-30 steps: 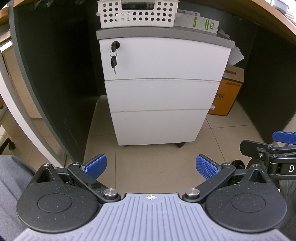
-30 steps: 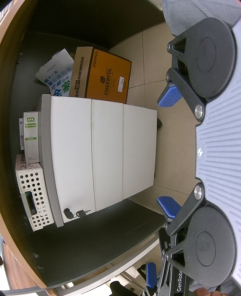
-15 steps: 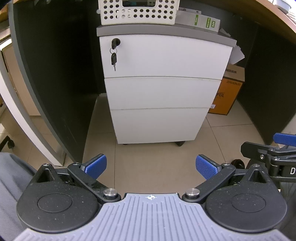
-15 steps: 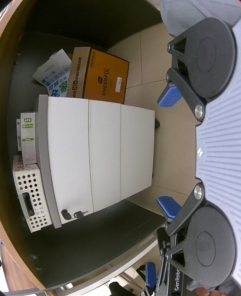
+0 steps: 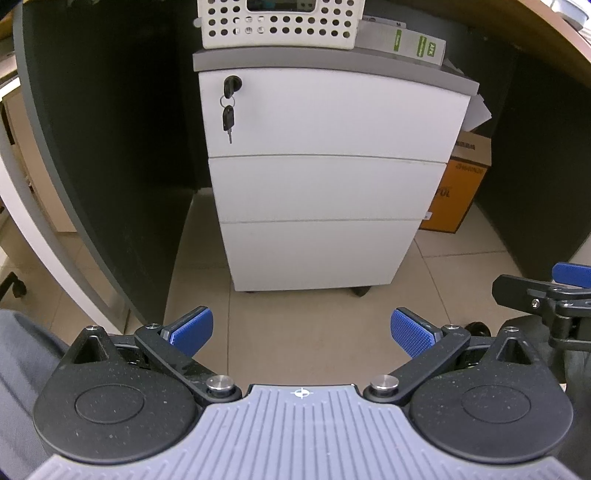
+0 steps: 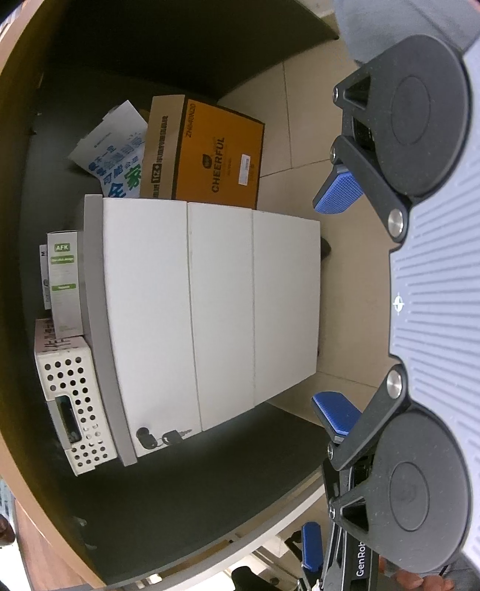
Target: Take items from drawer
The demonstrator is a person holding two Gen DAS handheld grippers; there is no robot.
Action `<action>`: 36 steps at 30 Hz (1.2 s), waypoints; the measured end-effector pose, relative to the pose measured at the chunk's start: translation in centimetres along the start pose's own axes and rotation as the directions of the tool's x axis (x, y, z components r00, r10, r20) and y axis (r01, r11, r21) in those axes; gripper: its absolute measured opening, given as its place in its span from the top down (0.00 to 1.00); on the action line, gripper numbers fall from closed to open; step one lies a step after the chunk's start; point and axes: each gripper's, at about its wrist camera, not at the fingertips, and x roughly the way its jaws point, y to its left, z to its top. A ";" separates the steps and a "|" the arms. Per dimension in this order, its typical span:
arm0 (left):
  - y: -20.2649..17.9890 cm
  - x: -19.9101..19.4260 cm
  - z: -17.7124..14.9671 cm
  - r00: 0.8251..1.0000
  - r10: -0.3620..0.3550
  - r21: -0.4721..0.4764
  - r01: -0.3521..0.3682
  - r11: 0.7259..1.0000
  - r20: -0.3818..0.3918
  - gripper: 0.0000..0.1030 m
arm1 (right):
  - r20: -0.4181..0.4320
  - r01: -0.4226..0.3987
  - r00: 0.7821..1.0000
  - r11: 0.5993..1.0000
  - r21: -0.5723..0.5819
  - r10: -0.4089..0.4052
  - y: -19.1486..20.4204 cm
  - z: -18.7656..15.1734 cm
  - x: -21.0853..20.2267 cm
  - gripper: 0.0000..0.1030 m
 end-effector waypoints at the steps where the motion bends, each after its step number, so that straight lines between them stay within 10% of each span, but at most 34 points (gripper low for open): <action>1: 0.1 0.2 0.1 1.000 -0.002 -0.002 0.002 1.000 0.001 0.00 | 0.006 -0.001 1.000 1.000 0.005 0.001 -0.1 0.1 0.2 0.00; 36: 7.9 19.8 4.1 0.989 -0.014 0.024 0.011 1.000 0.144 0.00 | 0.051 -0.044 0.998 0.997 -0.068 0.047 -9.9 2.2 23.8 0.00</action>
